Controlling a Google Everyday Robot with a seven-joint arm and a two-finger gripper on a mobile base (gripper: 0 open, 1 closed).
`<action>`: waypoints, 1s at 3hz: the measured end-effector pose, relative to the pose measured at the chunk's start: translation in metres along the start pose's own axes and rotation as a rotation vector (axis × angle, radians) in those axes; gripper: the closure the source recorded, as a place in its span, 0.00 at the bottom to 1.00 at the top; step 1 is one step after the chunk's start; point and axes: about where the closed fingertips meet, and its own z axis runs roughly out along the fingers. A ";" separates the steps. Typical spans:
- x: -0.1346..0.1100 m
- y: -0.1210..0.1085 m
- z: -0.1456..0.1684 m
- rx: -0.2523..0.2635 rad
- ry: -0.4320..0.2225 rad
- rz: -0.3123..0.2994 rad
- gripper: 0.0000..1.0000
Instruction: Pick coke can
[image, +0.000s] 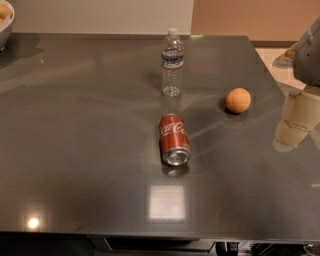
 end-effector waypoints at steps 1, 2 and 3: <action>0.000 0.000 0.000 0.000 0.000 0.000 0.00; -0.013 -0.001 0.000 -0.012 -0.005 -0.078 0.00; -0.034 -0.007 0.008 -0.034 -0.089 -0.175 0.00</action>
Offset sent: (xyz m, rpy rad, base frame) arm 0.0084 0.0278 -0.0001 -0.0400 0.0259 0.1933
